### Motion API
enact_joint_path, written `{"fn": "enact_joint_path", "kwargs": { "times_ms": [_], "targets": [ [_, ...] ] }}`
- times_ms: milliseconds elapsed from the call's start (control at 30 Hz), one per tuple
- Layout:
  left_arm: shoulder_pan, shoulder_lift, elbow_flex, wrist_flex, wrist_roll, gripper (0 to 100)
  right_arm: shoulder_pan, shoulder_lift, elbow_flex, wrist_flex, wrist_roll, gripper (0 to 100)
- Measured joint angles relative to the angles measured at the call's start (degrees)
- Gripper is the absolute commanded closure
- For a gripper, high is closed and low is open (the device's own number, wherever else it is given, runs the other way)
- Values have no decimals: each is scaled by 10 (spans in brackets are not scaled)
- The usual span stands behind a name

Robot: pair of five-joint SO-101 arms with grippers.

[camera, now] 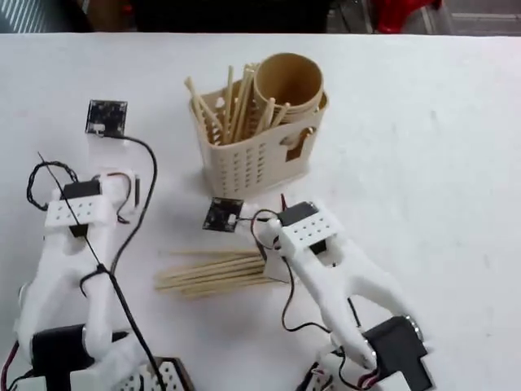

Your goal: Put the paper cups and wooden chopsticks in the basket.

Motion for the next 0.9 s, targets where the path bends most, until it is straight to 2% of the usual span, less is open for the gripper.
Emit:
{"fn": "enact_joint_path", "kwargs": {
  "times_ms": [167, 267, 333, 467, 633, 900],
  "targets": [
    [0, 0, 0, 0, 0, 976, 0, -70, -31, 8, -69, 981],
    [0, 0, 13, -6, 0, 976, 0, -127, -42, 8, -83, 981],
    [0, 0, 21, -18, 0, 976, 0, -152, -52, 29, -80, 980],
    [0, 0, 22, -31, 0, 976, 0, -151, -52, 49, -14, 968],
    [0, 1, 22, -31, 0, 976, 9, -98, -52, -29, 1, 871],
    [0, 1, 22, -33, 0, 976, 6, 4, -8, -149, 7, 868]
  ]
}}
